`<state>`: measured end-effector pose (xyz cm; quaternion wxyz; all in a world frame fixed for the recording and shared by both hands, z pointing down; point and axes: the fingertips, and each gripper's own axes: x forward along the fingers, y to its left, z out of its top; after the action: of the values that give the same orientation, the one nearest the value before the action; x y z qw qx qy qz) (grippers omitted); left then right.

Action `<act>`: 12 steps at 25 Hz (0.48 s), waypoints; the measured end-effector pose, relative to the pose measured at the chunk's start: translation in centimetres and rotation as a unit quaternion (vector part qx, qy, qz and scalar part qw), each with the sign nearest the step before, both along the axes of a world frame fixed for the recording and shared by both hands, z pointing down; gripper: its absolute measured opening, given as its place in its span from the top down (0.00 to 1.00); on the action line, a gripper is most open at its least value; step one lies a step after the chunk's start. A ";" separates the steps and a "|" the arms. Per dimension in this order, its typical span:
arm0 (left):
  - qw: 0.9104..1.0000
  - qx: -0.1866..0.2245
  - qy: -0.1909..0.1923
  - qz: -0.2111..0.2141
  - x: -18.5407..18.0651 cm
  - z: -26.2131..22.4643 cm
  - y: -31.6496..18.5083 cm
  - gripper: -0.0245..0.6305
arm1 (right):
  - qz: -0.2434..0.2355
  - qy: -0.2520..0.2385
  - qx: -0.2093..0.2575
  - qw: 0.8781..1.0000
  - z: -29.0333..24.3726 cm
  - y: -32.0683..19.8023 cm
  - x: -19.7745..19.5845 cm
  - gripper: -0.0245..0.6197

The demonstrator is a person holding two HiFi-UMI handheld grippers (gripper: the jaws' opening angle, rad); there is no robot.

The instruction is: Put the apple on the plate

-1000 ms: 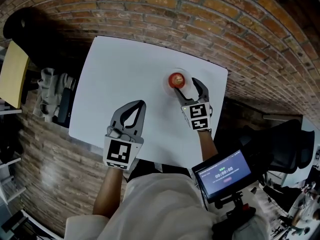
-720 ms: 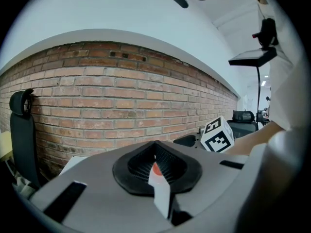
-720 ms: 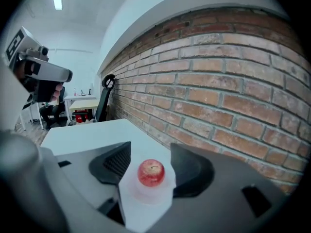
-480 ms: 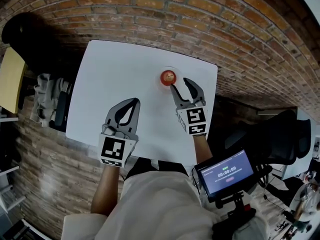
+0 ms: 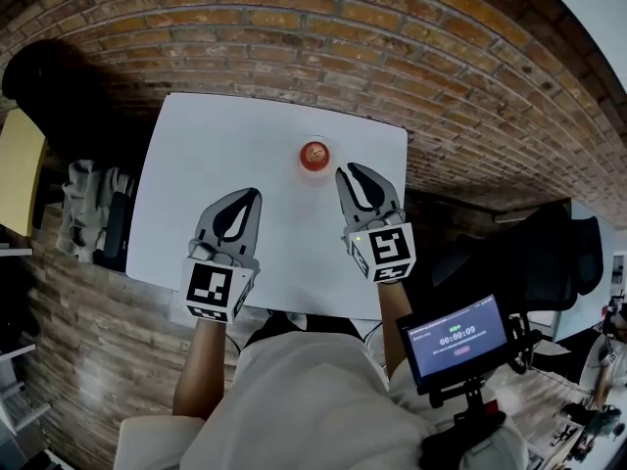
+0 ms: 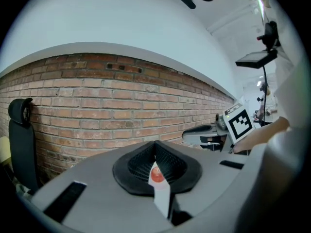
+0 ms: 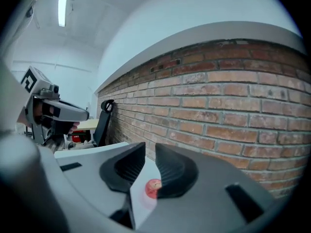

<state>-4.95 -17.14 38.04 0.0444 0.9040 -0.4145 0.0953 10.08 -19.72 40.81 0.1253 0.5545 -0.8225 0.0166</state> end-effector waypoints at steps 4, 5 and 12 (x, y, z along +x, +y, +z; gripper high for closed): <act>1.000 0.019 0.005 0.016 0.9 -1.3 0.5 0.96 | 0.013 -0.005 0.020 1.000 -2.1 1.2 0.5 0.89; 1.000 0.022 0.004 0.021 1.1 -1.5 0.7 0.96 | 0.015 -0.007 0.023 1.000 -2.6 1.5 0.6 0.89; 0.998 0.046 0.005 0.048 3.0 -3.3 2.4 0.95 | 0.038 -0.022 0.047 0.998 -5.4 4.1 1.9 0.95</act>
<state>-1.99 -14.74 34.78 0.0000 0.9245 -0.3740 0.0734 12.01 -15.62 35.40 0.0806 0.5899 -0.8034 -0.0055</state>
